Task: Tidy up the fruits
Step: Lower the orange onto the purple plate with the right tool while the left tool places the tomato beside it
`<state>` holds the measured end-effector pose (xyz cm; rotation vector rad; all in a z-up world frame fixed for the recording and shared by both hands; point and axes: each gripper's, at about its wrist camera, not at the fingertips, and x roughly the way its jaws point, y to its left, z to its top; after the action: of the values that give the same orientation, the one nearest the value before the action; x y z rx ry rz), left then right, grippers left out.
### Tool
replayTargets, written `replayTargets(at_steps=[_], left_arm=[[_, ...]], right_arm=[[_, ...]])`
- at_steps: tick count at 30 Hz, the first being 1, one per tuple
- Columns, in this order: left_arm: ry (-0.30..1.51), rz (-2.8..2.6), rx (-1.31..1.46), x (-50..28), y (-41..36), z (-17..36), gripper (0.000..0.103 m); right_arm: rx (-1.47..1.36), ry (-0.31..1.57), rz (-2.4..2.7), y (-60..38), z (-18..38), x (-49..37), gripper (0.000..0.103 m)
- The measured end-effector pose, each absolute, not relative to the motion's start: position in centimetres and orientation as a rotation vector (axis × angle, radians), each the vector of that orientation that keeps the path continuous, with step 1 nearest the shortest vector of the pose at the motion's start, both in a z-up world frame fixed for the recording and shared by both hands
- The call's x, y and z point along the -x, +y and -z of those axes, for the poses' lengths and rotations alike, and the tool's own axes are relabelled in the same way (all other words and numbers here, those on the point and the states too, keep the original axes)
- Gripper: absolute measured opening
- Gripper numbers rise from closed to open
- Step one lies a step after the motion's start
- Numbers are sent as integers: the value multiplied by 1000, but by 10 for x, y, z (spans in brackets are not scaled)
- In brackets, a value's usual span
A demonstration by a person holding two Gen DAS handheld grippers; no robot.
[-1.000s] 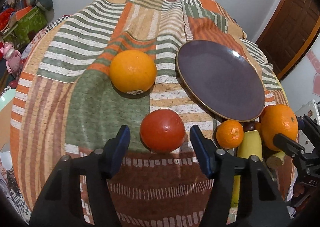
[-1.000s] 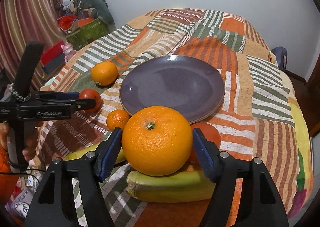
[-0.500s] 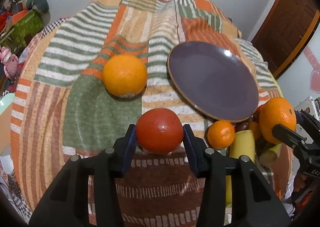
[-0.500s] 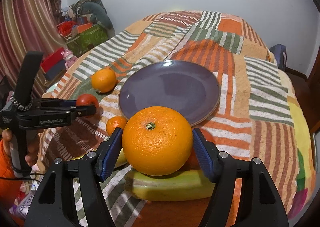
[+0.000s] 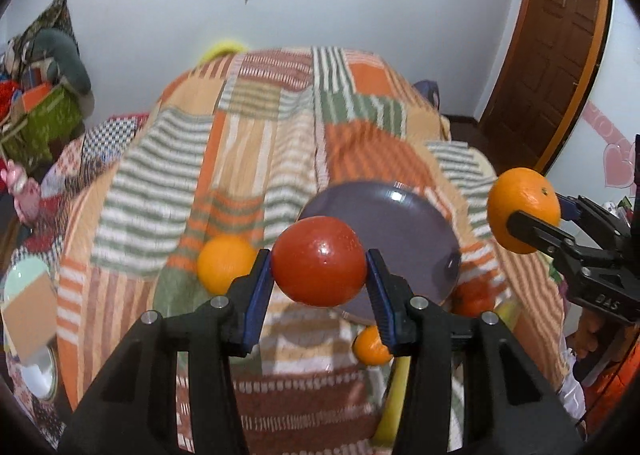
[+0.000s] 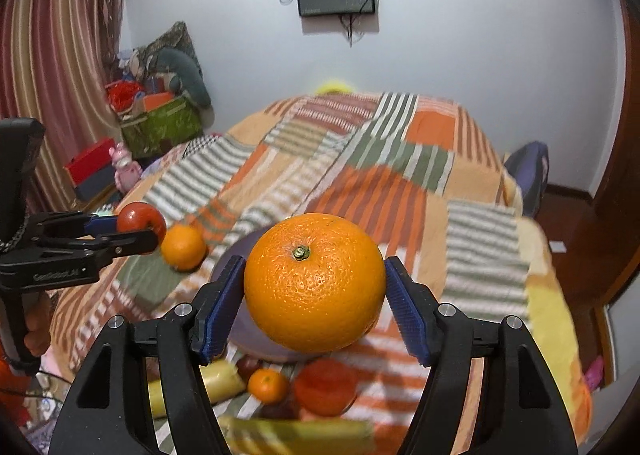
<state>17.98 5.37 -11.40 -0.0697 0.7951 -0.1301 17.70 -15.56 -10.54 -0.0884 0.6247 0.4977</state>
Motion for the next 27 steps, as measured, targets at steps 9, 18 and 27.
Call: replayTargets(at_steps=[9, 18, 27], left_arm=[[737, 142, 57, -204, 40, 92, 46], [738, 137, 48, -239, 32, 95, 46], [804, 114, 39, -281, 33, 125, 46]], right_arm=[[127, 541, -478, -153, 92, -198, 66], [163, 554, -492, -138, 104, -225, 66], [213, 667, -504, -123, 138, -261, 66]])
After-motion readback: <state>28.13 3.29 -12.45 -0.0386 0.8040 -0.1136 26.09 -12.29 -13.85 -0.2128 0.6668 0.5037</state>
